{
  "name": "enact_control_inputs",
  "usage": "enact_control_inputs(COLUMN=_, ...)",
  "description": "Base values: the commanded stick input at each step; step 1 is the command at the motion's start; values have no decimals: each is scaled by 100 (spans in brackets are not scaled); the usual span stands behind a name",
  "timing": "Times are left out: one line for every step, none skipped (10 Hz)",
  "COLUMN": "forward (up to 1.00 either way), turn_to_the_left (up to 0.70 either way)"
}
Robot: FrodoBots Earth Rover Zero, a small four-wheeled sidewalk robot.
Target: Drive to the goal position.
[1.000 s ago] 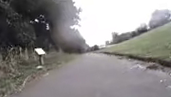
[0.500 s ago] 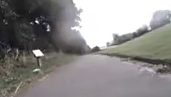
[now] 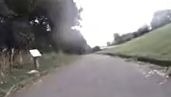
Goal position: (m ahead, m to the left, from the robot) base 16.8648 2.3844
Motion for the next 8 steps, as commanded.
enact_control_inputs(forward=70, turn_to_the_left=0)
enact_control_inputs(forward=70, turn_to_the_left=0)
enact_control_inputs(forward=70, turn_to_the_left=0)
enact_control_inputs(forward=70, turn_to_the_left=0)
enact_control_inputs(forward=70, turn_to_the_left=0)
enact_control_inputs(forward=70, turn_to_the_left=0)
enact_control_inputs(forward=70, turn_to_the_left=0)
enact_control_inputs(forward=70, turn_to_the_left=0)
